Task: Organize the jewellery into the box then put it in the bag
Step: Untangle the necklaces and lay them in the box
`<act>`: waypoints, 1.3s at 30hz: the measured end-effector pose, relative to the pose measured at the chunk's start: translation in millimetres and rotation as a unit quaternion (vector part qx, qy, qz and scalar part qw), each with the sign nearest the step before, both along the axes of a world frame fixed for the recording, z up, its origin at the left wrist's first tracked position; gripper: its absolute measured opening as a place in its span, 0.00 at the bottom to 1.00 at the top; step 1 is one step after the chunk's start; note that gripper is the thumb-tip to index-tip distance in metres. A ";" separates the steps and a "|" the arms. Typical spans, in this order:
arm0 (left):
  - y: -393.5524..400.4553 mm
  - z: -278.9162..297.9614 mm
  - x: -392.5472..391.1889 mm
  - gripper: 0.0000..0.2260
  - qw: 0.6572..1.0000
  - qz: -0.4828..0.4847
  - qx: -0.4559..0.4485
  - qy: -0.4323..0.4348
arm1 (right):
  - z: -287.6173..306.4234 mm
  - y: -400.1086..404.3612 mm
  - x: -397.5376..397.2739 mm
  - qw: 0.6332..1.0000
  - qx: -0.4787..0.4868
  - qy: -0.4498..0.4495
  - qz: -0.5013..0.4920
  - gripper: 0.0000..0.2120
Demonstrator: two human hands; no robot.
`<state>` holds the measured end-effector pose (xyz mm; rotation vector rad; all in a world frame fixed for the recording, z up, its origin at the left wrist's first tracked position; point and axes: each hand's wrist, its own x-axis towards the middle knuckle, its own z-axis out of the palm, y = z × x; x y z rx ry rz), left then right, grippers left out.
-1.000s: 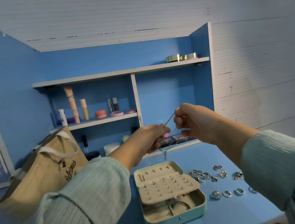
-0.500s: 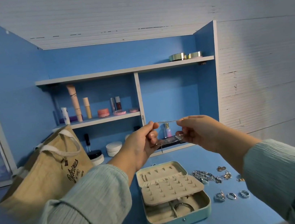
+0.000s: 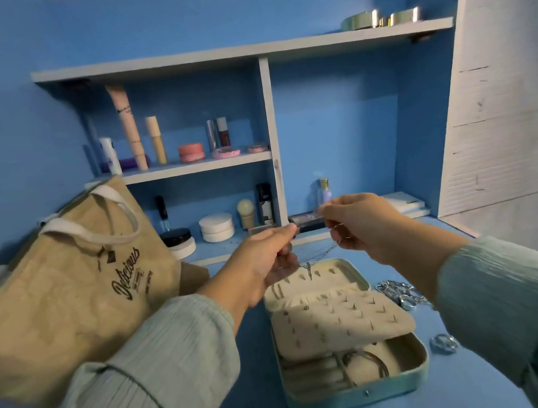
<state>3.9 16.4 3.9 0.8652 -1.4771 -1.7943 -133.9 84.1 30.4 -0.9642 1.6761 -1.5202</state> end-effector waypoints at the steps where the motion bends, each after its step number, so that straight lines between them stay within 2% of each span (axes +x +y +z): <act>1: -5.1 -4.9 0.0 0.04 1.000 -0.005 -0.005 -0.020 | -3.9 -6.6 -0.7 1.000 0.009 0.011 0.001 0.07; 4: -19.0 -16.4 -0.5 0.07 0.997 -0.017 -0.024 -0.078 | -13.0 -22.6 -0.7 0.998 0.033 0.053 0.015 0.05; 9: -32.5 -32.3 -4.0 0.02 0.990 -0.021 -0.049 -0.132 | -30.7 -41.4 -4.8 0.984 0.061 0.164 0.043 0.09; 16: -36.9 -40.6 -6.8 0.03 0.978 -0.043 -0.103 -0.176 | -40.2 -46.8 -5.2 0.977 0.038 0.188 0.089 0.09; 20: -33.9 -34.4 -5.7 0.02 0.962 -0.049 -0.168 -0.208 | -34.4 -41.8 -1.3 0.970 0.020 0.219 0.105 0.06; 27: -22.0 -20.4 0.6 0.03 0.967 -0.056 -0.181 -0.169 | -16.5 -28.0 1.0 0.970 0.001 0.220 0.107 0.05; 34: -19.8 -9.2 12.6 0.06 0.994 -0.026 -0.100 -0.018 | 1.8 -17.7 -0.6 0.981 -0.005 0.172 0.087 0.04; 36: -21.0 -10.7 12.4 0.07 0.994 0.001 -0.101 -0.036 | 0.2 -20.7 0.2 0.982 0.017 0.173 0.080 0.05; 39: -26.1 -21.6 8.3 0.07 0.982 0.049 -0.127 -0.127 | -13.1 -29.0 1.8 0.968 0.111 0.208 0.086 0.05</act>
